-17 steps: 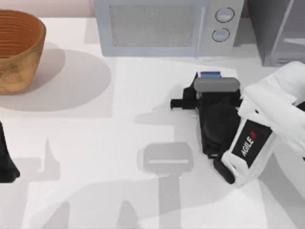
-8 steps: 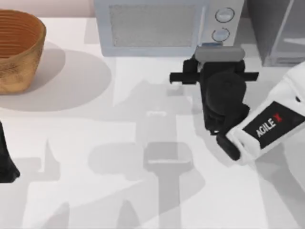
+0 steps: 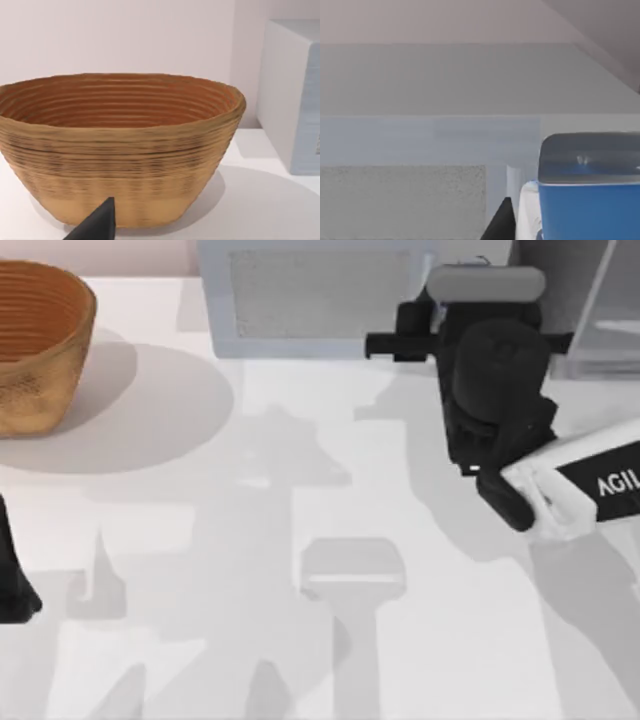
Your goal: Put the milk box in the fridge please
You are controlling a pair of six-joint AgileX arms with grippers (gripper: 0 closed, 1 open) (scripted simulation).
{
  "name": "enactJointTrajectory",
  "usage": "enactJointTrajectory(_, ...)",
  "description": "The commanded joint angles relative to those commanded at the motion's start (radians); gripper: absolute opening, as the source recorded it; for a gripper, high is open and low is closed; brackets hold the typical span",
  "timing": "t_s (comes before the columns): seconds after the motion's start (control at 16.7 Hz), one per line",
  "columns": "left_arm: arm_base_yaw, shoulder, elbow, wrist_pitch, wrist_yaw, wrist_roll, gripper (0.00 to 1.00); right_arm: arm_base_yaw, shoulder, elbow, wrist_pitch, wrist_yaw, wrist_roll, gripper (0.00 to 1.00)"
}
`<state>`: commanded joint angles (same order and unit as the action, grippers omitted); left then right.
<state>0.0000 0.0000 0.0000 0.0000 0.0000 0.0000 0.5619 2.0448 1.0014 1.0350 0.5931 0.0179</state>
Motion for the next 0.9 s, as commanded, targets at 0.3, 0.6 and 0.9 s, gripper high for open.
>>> enactJointTrajectory(0.3,0.0,0.0,0.0,0.0,0.0,0.0,1.0,-0.01,-0.006,-0.003,-0.007,-0.002,0.001,0.0)
enactJointTrajectory(0.6,0.0,0.0,0.0,0.0,0.0,0.0,1.0,-0.147,-0.187,-0.153,-0.199,-0.081,0.004,0.0)
enactJointTrajectory(0.9,0.0,0.0,0.0,0.0,0.0,0.0,1.0,-0.321,-0.604,-0.38,-0.506,-0.258,0.024,0.0)
